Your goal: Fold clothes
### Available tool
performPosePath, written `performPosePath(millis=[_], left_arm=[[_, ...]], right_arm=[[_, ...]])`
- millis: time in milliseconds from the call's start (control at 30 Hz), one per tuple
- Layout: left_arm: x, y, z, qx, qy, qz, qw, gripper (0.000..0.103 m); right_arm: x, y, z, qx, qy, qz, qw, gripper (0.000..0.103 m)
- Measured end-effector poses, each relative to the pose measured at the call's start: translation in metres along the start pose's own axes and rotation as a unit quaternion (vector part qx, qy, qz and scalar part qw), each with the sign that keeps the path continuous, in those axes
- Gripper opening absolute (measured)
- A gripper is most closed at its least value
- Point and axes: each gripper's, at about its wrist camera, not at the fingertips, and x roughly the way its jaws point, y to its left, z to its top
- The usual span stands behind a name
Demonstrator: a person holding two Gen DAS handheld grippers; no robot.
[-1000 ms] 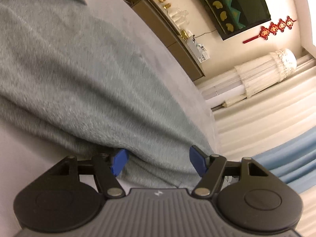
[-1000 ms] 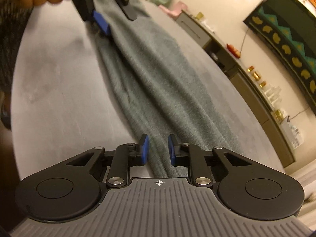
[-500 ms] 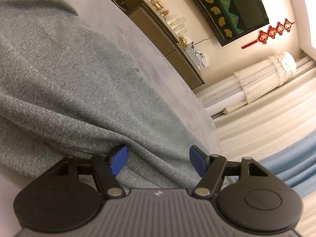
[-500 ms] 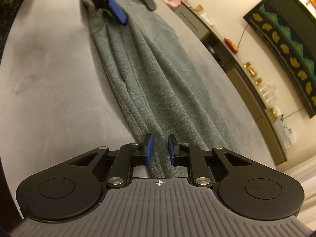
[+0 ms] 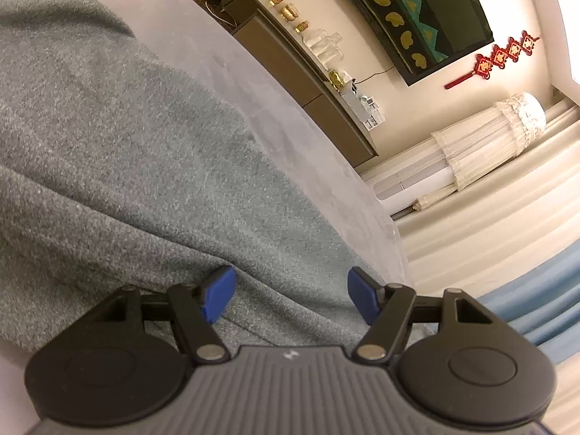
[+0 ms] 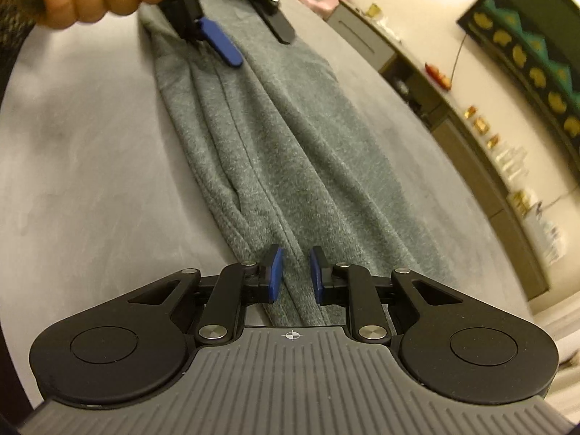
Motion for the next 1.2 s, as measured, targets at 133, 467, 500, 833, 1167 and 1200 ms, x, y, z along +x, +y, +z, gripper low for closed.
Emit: performPosePath(millis=[133, 467, 500, 833, 1167, 1200], left_arm=[[-0.008, 0.002, 0.004, -0.005, -0.008, -0.005, 0.9999, 0.069], [-0.036, -0.025, -0.02, 0.029, 0.007, -0.057, 0.9979, 0.072], [-0.034, -0.03, -0.026, 0.045, 0.019, -0.061, 0.9969, 0.073], [0.014, -0.035, -0.038, 0.076, 0.069, 0.01, 0.9946, 0.073], [0.001, -0.07, -0.033, 0.162, 0.085, 0.035, 0.9826, 0.072], [0.008, -0.073, -0.027, 0.163, 0.087, 0.032, 0.9824, 0.072]], right_arm=[[0.001, -0.017, -0.001, 0.035, 0.01, 0.042, 0.998, 0.0], [-0.07, 0.002, -0.029, 0.031, -0.045, 0.029, 0.998, 0.0], [-0.071, 0.004, -0.031, 0.027, -0.04, 0.03, 0.998, 0.0], [-0.053, -0.049, -0.033, 0.198, -0.09, 0.071, 0.974, 0.01], [-0.014, -0.031, -0.035, 0.233, 0.012, 0.131, 0.964, 0.017], [-0.017, -0.029, -0.04, 0.236, 0.009, 0.136, 0.962, 0.017]])
